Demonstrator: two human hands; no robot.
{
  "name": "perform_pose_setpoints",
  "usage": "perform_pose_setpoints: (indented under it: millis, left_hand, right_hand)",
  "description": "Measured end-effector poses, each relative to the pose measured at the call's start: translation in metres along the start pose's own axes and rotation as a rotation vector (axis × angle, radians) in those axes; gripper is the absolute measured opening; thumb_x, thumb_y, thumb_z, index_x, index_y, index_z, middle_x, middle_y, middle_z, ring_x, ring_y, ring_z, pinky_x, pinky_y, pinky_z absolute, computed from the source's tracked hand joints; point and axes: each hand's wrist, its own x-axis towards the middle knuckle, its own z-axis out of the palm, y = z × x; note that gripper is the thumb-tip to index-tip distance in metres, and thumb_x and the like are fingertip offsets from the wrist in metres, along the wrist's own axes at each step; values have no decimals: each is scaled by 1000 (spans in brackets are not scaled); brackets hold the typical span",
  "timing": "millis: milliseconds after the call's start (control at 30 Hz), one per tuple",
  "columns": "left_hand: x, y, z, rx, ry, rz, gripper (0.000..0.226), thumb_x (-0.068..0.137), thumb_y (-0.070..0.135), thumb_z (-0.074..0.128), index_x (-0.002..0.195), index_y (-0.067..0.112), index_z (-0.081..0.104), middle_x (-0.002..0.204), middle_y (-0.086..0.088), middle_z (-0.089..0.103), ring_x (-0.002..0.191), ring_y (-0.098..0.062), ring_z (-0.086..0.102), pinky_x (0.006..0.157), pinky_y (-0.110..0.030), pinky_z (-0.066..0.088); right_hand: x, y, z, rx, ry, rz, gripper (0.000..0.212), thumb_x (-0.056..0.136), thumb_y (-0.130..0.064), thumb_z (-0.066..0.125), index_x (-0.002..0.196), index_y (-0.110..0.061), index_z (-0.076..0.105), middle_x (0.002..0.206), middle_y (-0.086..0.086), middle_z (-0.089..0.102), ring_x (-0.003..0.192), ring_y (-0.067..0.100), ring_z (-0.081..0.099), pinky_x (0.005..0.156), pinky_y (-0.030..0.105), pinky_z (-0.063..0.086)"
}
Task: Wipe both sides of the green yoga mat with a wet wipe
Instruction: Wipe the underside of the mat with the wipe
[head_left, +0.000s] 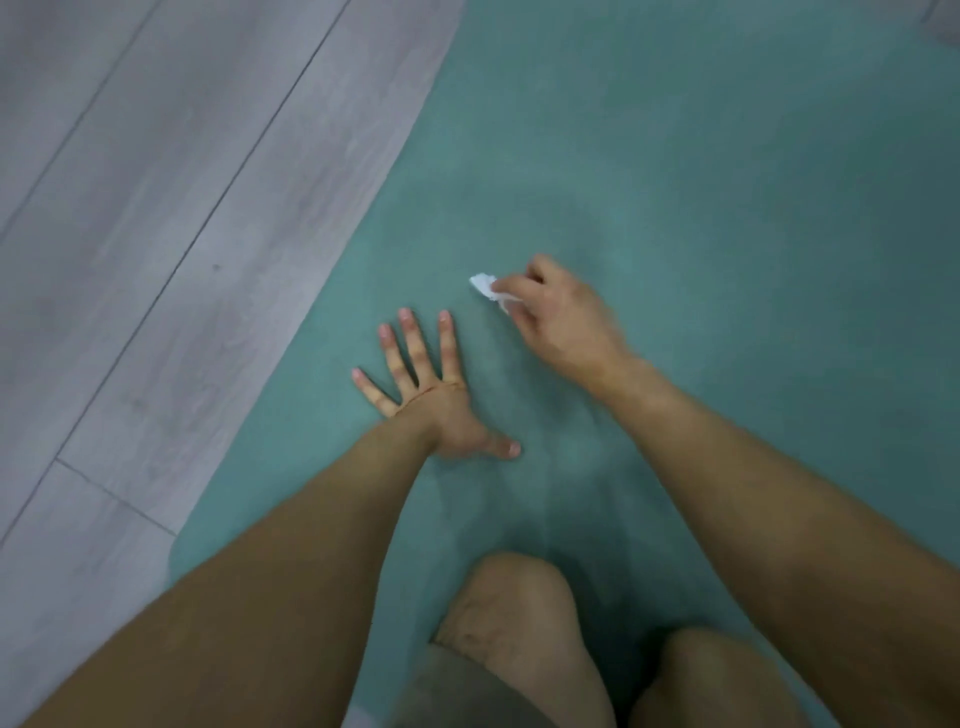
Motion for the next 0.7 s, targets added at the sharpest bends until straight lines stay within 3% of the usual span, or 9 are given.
perform_pose_setpoints:
  millis: [133,200,267,367,433,467,533,633,700]
  left_hand:
    - [-7,-22,-9,50,154,45,172,46,86,84,157,35,-36,165,-6,-43,153,-31,-39,121,-73,-11]
    - [-5,-38,-23,27,230,-27,178,38,87,86,159,33,-33,169,-10,-36,155,-30,-35,123,-69,-11]
    - [6,-48,-37,-21,212,-119,189,27,88,86,155,32,-41,163,-12,-45,151,-30,-42,122,-71,-12]
    - [23,-51,-47,-58,83,-159,195,21,88,87,141,30,-56,144,-12,-66,137,-33,-58,117,-76,-14]
    - [27,-52,-47,-49,24,-162,195,23,87,88,134,28,-61,134,-14,-72,130,-36,-62,114,-78,-17]
    - [27,-52,-47,-55,8,-156,195,24,86,89,133,29,-62,132,-14,-72,130,-36,-63,114,-78,-17]
    - [25,-55,-49,-67,12,-126,194,26,85,90,133,30,-61,132,-13,-72,130,-36,-63,113,-78,-17]
    - [27,-57,-48,-78,-10,-101,192,28,85,90,133,30,-62,131,-13,-73,128,-37,-63,112,-79,-18]
    - [26,-57,-47,-85,0,-96,192,29,84,90,133,30,-61,130,-12,-73,128,-36,-64,112,-78,-19]
  right_hand:
    - [-18,84,-59,-151,230,486,28,101,-30,56,120,-17,72,108,21,62,94,42,63,80,44,50]
    - [-16,78,-54,-177,346,689,28,100,-29,55,115,-12,71,108,23,64,98,43,62,81,48,47]
    - [-3,31,-17,-90,339,556,21,98,-22,57,105,-8,71,100,22,63,91,43,61,75,48,46]
    - [13,-49,38,-3,132,36,9,94,-17,65,96,-8,67,90,17,59,82,39,60,64,45,49]
    - [25,-58,44,-52,66,-222,6,89,-11,69,95,-8,67,88,15,60,81,38,62,59,43,51]
    - [33,-44,38,-62,80,-247,7,89,-10,68,95,-8,68,88,16,61,80,38,63,60,44,52]
    - [43,-1,14,-121,165,-86,13,95,-14,60,102,-11,69,94,17,66,84,40,65,67,46,55]
    - [54,62,-24,-184,368,411,22,99,-26,51,109,-16,68,103,15,70,94,40,66,75,45,50]
    - [66,46,-13,-145,453,568,26,100,-27,51,104,-13,71,100,17,71,91,41,66,74,45,48]
